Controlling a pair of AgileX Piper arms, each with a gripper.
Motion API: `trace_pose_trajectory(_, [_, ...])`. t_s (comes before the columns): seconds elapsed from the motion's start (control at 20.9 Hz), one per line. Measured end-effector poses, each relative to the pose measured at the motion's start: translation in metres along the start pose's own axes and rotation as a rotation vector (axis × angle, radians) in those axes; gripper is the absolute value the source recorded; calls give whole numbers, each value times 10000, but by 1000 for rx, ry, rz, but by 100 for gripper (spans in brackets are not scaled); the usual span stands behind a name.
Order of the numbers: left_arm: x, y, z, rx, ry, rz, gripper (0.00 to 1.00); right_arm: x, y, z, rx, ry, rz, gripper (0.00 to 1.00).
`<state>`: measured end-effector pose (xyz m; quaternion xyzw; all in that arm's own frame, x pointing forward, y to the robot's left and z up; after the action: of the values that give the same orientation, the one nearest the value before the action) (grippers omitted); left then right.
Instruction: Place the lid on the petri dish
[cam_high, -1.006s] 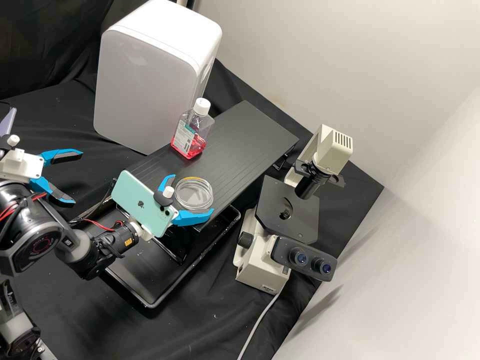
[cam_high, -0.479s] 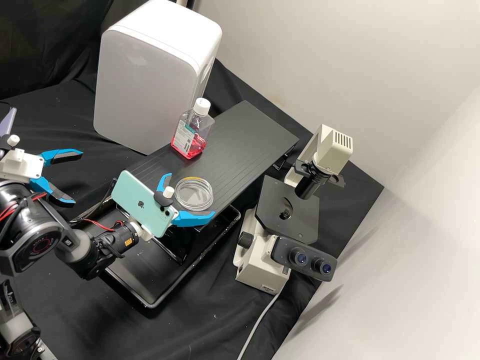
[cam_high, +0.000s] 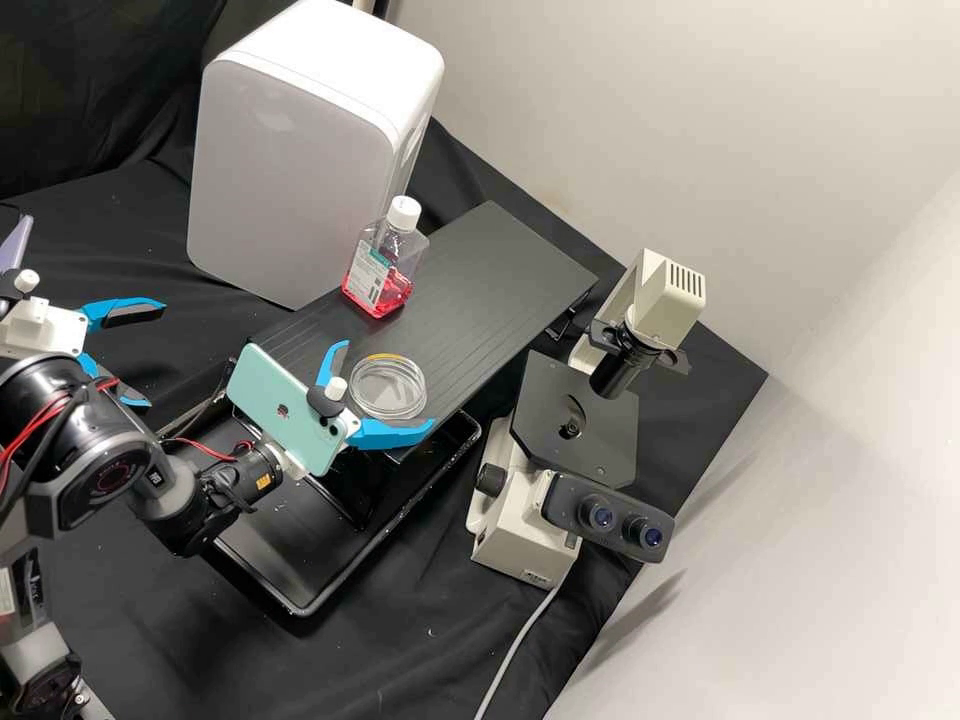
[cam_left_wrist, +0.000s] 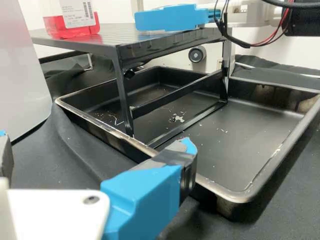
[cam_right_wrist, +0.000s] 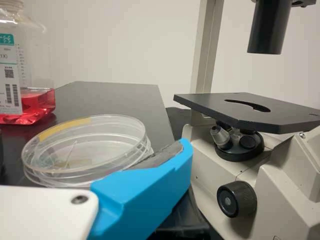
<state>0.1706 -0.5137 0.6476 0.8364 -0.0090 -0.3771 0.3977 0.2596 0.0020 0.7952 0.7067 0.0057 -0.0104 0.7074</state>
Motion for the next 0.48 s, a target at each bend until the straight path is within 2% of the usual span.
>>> trace_pose_trajectory(0.48, [13, -8, 14, 3, -5, -3, 100, 4, 15, 17, 8, -5, 7, 0])
